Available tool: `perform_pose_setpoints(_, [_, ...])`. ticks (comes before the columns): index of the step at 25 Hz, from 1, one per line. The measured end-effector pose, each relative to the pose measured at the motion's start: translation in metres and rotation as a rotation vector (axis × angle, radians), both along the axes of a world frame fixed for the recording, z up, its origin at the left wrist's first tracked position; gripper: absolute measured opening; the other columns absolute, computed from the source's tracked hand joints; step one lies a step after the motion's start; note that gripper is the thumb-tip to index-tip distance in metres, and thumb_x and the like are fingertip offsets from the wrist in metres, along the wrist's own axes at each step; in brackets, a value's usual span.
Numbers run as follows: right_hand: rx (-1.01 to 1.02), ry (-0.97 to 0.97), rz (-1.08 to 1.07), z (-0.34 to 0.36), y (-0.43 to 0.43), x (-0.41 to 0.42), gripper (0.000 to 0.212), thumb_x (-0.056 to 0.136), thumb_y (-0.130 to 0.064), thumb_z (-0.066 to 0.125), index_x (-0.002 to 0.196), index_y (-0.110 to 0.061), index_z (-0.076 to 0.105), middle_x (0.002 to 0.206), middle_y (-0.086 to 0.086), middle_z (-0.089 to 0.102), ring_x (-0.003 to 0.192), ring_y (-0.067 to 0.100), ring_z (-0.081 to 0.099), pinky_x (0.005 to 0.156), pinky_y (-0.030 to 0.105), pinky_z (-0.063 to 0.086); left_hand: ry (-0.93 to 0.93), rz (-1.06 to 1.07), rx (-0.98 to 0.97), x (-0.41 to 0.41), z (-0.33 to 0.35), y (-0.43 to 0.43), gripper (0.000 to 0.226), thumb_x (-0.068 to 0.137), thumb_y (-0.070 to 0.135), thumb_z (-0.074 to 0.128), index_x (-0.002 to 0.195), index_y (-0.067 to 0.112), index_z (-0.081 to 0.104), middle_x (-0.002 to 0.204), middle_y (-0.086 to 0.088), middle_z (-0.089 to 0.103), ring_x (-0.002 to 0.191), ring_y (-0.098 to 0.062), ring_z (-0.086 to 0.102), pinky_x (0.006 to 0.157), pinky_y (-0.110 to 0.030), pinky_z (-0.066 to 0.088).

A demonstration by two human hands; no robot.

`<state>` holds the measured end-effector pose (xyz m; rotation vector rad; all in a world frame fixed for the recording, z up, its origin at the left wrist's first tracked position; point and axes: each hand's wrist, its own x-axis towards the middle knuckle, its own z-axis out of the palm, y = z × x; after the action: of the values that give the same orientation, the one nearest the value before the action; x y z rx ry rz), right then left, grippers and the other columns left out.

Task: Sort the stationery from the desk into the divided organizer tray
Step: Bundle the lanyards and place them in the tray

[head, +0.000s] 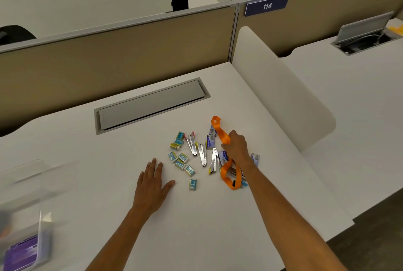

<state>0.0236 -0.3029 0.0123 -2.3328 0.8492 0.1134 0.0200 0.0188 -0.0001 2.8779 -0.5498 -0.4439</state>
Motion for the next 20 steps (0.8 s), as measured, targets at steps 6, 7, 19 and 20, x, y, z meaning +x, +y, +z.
perform_pose_setpoints(6, [0.089,-0.103,-0.009,0.025,-0.012,-0.002,0.013,0.084,-0.012,0.071,0.093,-0.002,0.069,0.092,0.013,0.070,0.080,0.020,0.061,0.066,0.022,0.043,0.035,0.051,-0.089,0.004,0.008,-0.003,0.098,0.084,0.081,0.011,0.153,0.013,0.024,0.164,-0.008,0.014,0.150,-0.026,0.017,0.120,-0.043,0.023])
perform_pose_setpoints(7, [0.093,-0.126,0.006,0.034,-0.013,-0.004,0.015,0.084,-0.014,0.072,0.093,-0.003,0.069,0.091,0.012,0.070,0.079,0.019,0.060,0.069,0.024,0.045,0.039,0.069,-0.116,0.005,0.010,-0.005,0.093,0.086,0.078,0.018,0.153,0.013,0.024,0.164,-0.008,0.014,0.150,-0.026,0.018,0.120,-0.043,0.024])
perform_pose_setpoints(19, [0.198,-0.238,0.078,0.130,-0.015,-0.017,0.041,0.082,-0.026,0.076,0.119,-0.012,0.065,0.112,0.006,0.068,0.097,0.020,0.065,0.085,0.033,0.054,0.005,0.066,-0.595,0.011,0.070,-0.045,0.077,0.088,0.057,0.053,0.151,0.021,0.027,0.163,0.003,0.019,0.146,-0.018,0.028,0.113,-0.036,0.031])
perform_pose_setpoints(20, [0.214,-0.254,0.086,0.138,-0.012,-0.017,0.041,0.081,-0.027,0.077,0.119,-0.013,0.065,0.110,0.005,0.068,0.097,0.021,0.066,0.088,0.036,0.056,0.021,0.047,-0.621,0.010,0.077,-0.049,0.081,0.086,0.058,0.056,0.152,0.024,0.026,0.163,0.005,0.017,0.145,-0.016,0.028,0.112,-0.034,0.030])
